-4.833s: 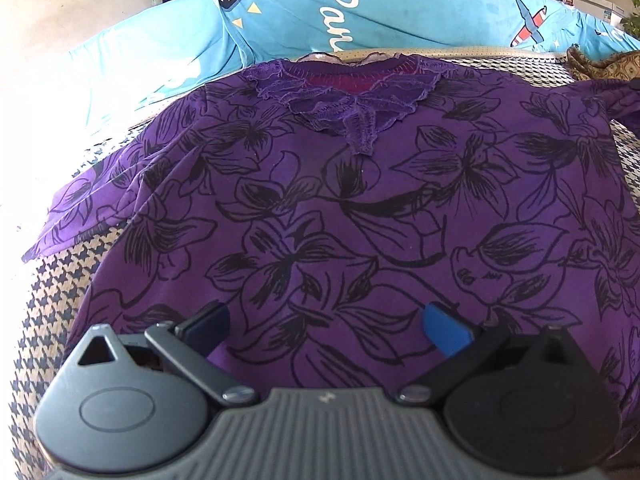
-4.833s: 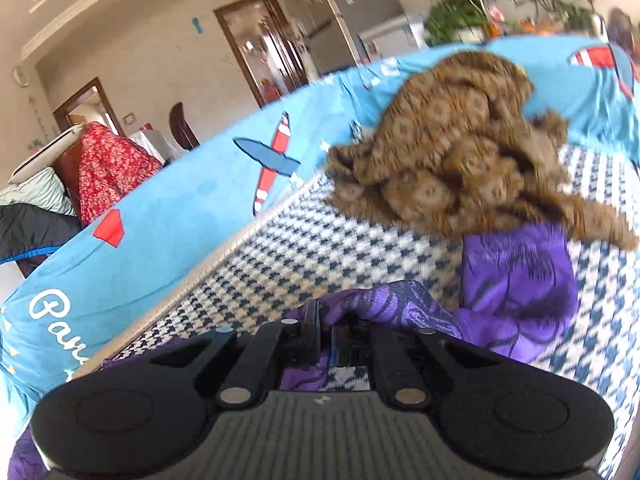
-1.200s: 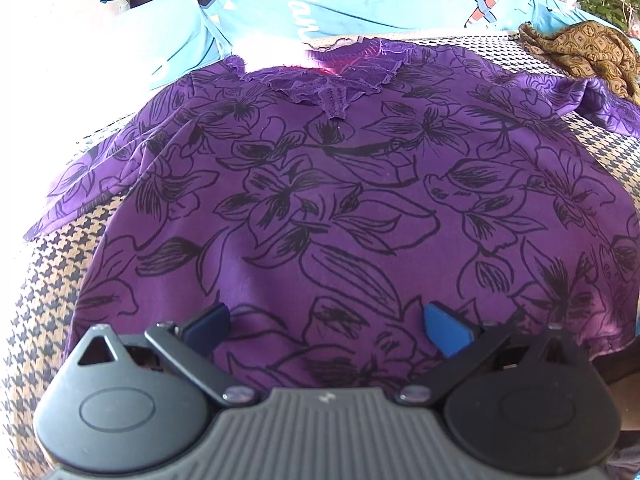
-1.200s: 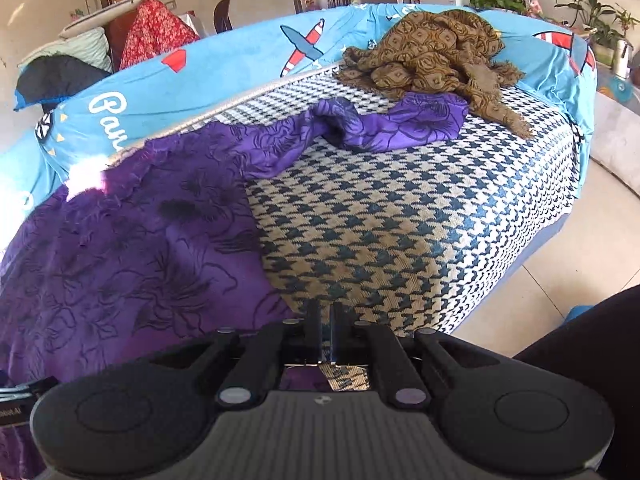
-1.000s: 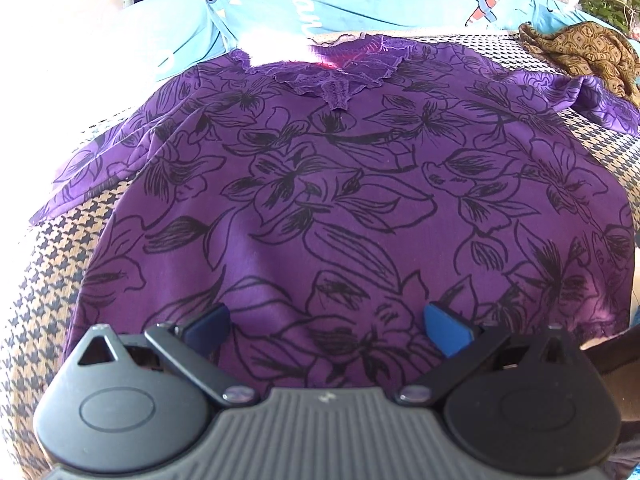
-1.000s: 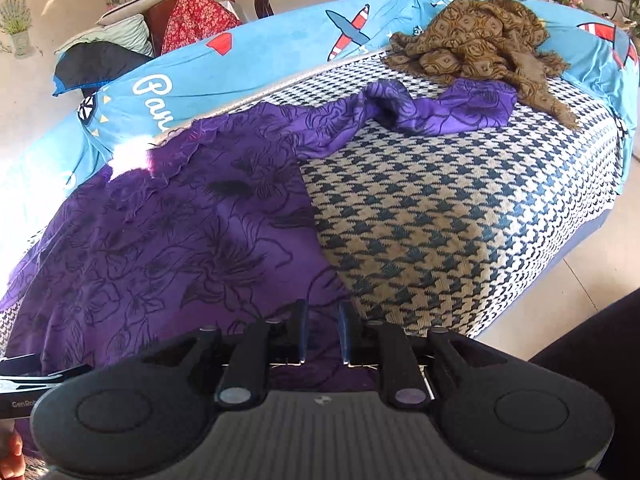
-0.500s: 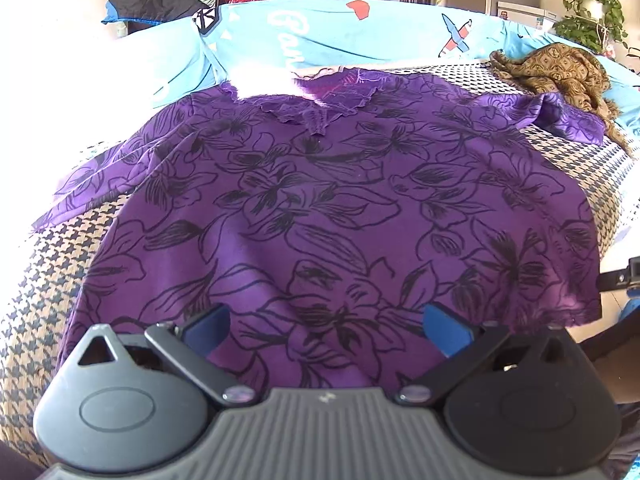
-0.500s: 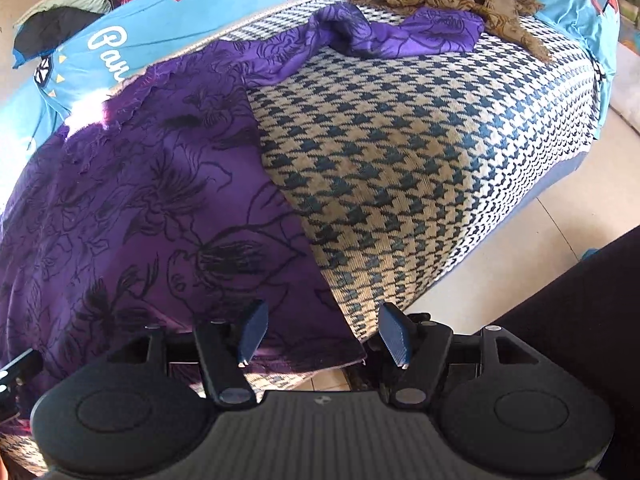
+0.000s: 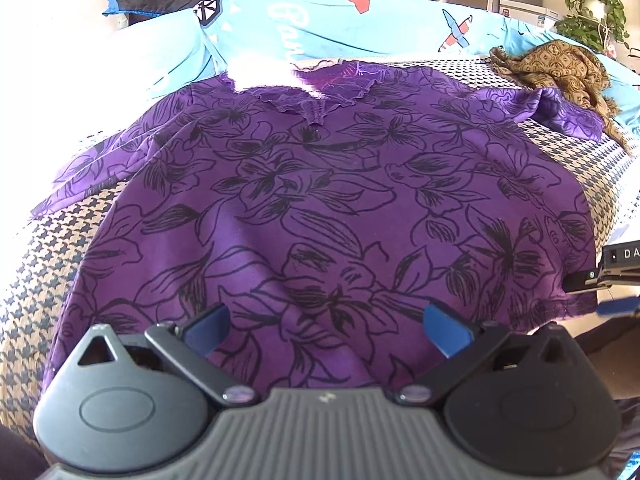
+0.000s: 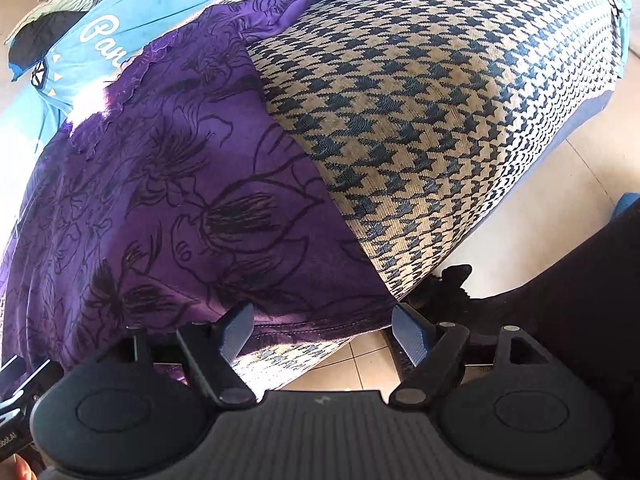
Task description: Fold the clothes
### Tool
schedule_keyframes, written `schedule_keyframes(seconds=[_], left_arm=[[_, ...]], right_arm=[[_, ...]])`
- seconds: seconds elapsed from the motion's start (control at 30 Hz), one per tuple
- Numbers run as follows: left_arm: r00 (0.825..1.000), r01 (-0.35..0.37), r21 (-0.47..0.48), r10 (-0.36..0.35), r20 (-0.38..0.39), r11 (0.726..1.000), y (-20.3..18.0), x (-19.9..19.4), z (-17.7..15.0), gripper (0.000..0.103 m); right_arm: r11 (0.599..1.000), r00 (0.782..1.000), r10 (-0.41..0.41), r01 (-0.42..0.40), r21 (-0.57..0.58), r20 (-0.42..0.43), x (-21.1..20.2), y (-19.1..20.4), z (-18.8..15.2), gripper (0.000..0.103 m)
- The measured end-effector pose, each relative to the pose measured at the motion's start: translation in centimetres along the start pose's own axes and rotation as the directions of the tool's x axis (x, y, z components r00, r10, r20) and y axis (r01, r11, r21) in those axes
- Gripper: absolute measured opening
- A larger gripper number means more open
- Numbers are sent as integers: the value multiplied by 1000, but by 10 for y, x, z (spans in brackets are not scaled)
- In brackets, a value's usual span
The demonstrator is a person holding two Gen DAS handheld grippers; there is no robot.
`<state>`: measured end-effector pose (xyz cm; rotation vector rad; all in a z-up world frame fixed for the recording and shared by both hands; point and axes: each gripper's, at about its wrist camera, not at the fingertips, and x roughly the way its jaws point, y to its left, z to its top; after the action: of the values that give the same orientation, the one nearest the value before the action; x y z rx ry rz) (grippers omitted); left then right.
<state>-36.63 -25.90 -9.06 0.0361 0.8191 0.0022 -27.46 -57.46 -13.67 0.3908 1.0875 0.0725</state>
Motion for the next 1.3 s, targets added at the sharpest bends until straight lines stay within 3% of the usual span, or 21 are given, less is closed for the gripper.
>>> schedule_keyframes(seconds=[0.13,0.3,0.43,0.57,0.7,0.83,1.0,1.13,1.27,1.3], left_arm=[[1000,0,-1,0,0,1000,1,0,-1,103],[1000,1,-3,-1,0,1000,2,0,-2,103],[1000,2,-5,-2,1,1000,2,0,-1,103],[1000,8,0,-8,3,1000,1,-1,-2,103],[1000,16,16,-16,0,1000,-2,-1,-3,103],[1000,22,25,-22,-7,999,-5,0,-4,103],[999,27,36,-27,-18,999,-8,2,-6,103],[999,34,41,-33,-17,999,-9,2,-6,103],[999,39,39,-38,-12,998,-8,0,-6,103],[999,40,38,-40,-10,998,-8,-1,-7,103]], right_arm=[[983,994,90,-79,167,-62,12,-20,1,76],[972,988,157,-154,177,-1,5,-20,1,76],[970,985,170,-172,170,26,1,-17,1,71],[981,987,152,-158,115,58,-2,-11,2,51],[995,992,81,-86,51,96,-4,-4,2,51],[1000,990,13,-12,-11,138,-6,4,3,55],[991,975,-68,90,-98,211,-8,14,9,78],[985,973,-89,117,-124,214,4,16,19,92],[1000,988,-9,11,-6,152,11,-3,29,94],[999,990,25,-30,34,137,12,-9,30,89]])
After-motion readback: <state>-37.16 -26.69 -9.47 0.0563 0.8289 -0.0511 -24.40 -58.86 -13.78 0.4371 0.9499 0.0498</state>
